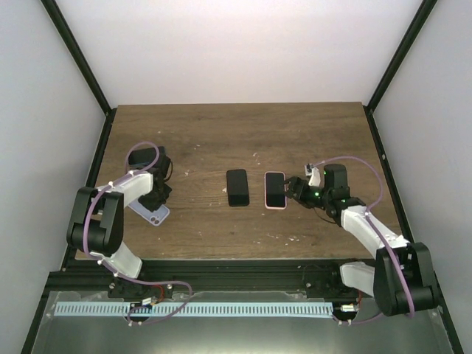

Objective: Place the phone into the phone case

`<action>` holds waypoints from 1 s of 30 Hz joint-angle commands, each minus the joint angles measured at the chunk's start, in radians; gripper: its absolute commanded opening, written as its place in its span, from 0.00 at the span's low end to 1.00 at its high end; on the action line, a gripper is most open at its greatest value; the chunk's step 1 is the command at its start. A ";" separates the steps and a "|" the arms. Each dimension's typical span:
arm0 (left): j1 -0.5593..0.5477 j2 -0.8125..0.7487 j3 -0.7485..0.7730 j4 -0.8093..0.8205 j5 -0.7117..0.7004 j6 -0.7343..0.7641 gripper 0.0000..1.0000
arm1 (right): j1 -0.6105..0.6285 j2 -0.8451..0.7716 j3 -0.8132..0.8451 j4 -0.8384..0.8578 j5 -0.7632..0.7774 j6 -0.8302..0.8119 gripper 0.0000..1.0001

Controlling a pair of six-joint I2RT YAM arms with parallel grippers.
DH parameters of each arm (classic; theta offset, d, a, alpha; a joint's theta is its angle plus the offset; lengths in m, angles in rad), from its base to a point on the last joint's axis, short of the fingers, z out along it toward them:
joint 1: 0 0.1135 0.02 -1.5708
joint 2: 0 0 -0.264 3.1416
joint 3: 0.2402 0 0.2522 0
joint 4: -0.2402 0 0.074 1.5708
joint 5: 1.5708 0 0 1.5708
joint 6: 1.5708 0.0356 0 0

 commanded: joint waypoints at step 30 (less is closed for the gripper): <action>-0.475 -0.035 0.038 0.123 0.274 0.293 0.05 | 0.152 -0.168 -0.089 0.028 0.074 0.115 0.86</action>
